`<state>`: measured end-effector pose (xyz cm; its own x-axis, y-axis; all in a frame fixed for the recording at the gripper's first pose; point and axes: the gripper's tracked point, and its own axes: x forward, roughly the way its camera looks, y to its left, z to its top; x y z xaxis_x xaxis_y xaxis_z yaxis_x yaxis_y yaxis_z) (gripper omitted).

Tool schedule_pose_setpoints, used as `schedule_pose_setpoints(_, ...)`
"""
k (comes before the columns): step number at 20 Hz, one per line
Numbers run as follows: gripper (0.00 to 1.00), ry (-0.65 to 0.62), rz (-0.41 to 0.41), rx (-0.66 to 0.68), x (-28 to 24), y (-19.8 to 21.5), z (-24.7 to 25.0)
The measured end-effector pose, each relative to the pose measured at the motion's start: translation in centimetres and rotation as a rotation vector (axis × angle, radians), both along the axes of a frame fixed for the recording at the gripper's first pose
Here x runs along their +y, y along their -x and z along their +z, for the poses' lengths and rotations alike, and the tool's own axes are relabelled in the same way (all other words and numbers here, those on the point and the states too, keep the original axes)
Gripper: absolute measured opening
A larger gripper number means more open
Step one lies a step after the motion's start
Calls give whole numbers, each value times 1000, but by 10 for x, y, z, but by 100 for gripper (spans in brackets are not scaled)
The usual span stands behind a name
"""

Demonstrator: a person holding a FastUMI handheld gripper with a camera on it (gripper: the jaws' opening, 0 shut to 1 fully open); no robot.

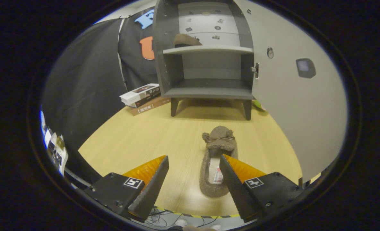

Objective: Open the shoe cabinet door, grab the shoes and put them into the shoe cabinet, then close the shoe cabinet door.

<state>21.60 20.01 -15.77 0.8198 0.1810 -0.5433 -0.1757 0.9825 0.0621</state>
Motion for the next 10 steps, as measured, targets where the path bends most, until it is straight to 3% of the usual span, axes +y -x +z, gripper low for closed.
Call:
schedule_pose_setpoints(7, 98, -15, -88, 98, -7, 2, -7)
schedule_pose_setpoints(9, 83, -12, -112, 97, -15, -3, -9)
schedule_pose_setpoints(10, 69, -2, -139, 96, -20, -10, -11)
